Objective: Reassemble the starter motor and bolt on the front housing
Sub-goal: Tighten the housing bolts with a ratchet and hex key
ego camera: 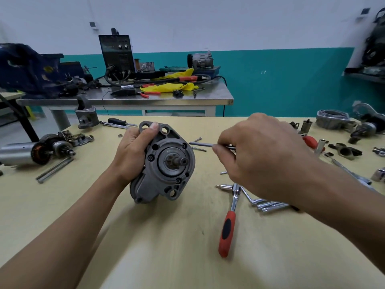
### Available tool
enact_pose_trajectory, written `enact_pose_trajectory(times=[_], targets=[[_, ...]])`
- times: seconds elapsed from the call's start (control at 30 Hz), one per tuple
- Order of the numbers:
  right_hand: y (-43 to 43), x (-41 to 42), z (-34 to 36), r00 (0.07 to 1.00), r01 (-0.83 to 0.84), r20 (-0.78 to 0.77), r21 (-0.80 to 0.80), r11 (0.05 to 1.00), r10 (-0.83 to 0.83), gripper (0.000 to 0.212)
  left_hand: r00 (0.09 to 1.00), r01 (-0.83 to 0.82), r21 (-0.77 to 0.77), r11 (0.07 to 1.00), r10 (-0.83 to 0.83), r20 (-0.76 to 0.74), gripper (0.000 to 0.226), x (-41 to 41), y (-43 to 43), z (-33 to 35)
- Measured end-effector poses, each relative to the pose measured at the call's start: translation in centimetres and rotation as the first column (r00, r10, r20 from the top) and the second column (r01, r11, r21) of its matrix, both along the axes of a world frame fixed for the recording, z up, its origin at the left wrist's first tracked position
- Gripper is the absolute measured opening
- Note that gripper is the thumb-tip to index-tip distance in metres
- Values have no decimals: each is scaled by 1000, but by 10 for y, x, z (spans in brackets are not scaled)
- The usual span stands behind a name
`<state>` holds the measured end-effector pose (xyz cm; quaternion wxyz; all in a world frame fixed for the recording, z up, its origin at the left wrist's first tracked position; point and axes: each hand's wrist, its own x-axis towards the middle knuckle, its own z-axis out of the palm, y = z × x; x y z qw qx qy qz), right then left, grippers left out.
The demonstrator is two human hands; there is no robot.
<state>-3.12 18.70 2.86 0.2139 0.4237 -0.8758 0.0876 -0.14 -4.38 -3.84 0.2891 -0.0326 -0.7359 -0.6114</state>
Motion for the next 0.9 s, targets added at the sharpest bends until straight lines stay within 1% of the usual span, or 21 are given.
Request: enact_pose_trajectory(times=[0.17, 0.27, 0.4, 0.57, 0.77, 0.9], targets=[[-3, -3, 2, 999, -33, -39, -11, 999, 32, 36, 1000, -17, 32, 999, 16, 16, 42, 1, -3, -1], [-2, 2, 0, 998, -65, 13, 9, 998, 65, 36, 999, -32, 94, 995, 32, 4, 40, 1, -6, 0], [4, 19, -12, 993, -93, 79, 112, 989, 84, 41, 999, -37, 126, 991, 40, -17, 41, 0, -7, 0], [-1, 30, -22, 991, -98, 111, 203, 974, 76, 40, 1000, 5, 76, 997, -5, -2, 38, -2, -5, -3], [-7, 32, -24, 997, -77, 21, 239, 968, 74, 37, 998, 58, -4, 998, -58, -12, 43, -4, -1, -5], [-8, 33, -24, 997, -64, -21, 291, 954, 73, 42, 997, 70, -20, 997, -70, -20, 43, -6, -3, -7]])
